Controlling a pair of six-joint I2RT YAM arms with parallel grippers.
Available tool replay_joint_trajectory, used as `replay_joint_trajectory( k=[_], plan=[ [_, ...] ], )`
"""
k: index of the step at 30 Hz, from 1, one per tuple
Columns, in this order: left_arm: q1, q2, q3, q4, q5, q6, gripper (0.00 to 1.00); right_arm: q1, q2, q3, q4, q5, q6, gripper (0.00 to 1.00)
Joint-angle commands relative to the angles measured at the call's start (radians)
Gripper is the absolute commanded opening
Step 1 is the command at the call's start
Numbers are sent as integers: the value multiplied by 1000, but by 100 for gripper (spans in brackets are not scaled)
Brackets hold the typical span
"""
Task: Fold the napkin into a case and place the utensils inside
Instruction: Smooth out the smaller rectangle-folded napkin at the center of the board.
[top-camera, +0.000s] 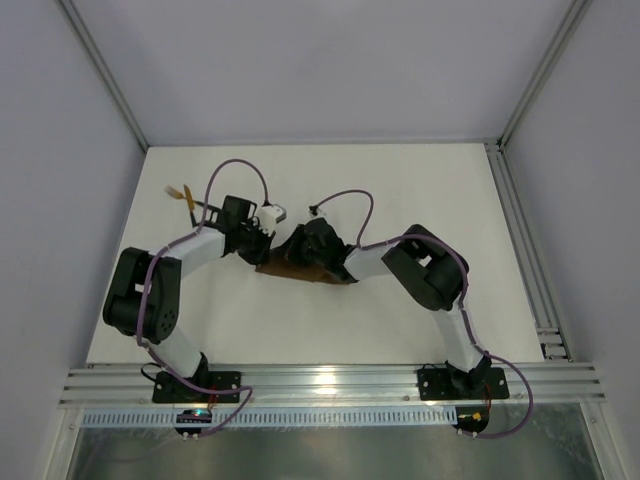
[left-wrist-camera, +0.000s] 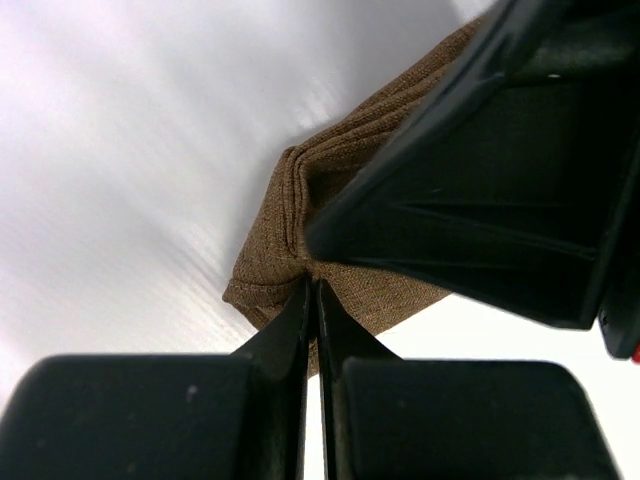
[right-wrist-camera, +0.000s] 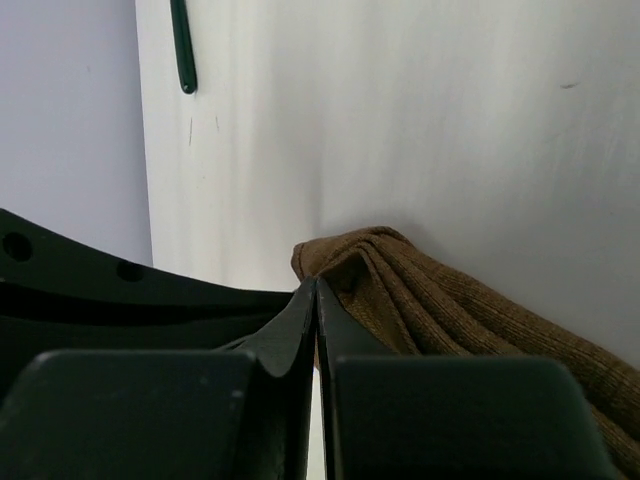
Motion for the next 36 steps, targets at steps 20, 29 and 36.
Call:
replay_joint_trajectory(
  k=[20,29,36],
  plan=[
    [51,-28,38,-42,132,-63,0,19,29,68,-21,-7,-29,3],
    [16,-2,62,-14,102,-57,0,29,91,125,14,-18,1,3],
    [17,-73,58,24,25,-50,0,30,163,103,-18,-9,96,3]
  ],
)
